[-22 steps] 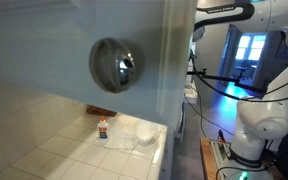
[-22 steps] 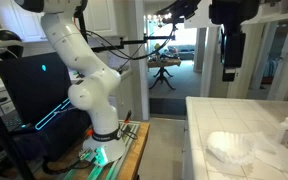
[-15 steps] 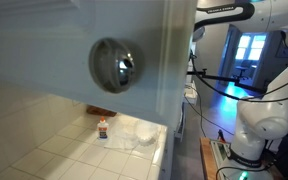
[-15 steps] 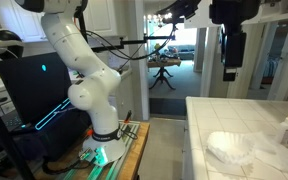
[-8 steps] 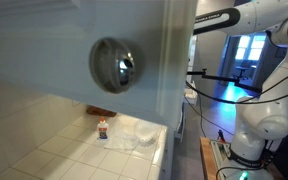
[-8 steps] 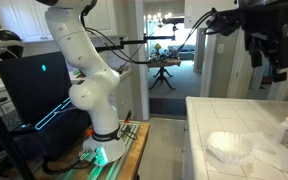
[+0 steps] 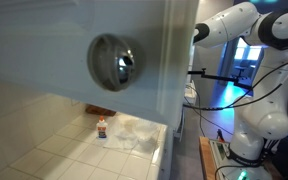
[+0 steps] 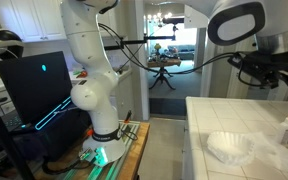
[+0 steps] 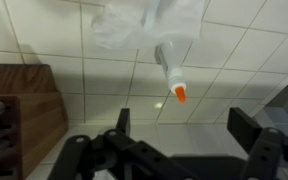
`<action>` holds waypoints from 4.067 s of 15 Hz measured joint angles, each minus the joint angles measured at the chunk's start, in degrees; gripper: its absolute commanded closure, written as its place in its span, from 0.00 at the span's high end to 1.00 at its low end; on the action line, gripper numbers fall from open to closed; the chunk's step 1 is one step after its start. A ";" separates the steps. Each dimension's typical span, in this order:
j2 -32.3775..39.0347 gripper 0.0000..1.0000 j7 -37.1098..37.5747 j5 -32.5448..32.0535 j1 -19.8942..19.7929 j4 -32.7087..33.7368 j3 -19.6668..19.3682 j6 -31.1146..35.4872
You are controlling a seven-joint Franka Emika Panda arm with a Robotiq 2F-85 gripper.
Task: Move the bottle to the left
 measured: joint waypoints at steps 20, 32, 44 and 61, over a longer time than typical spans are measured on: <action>13.33 1.00 -22.88 14.29 -0.68 0.90 4.63 8.82; 19.53 0.99 -22.03 20.25 -0.26 1.17 9.33 22.64; 24.69 0.39 -23.04 21.38 -3.44 3.55 18.26 37.90; 20.52 0.08 -24.65 20.29 -5.04 0.75 23.28 33.90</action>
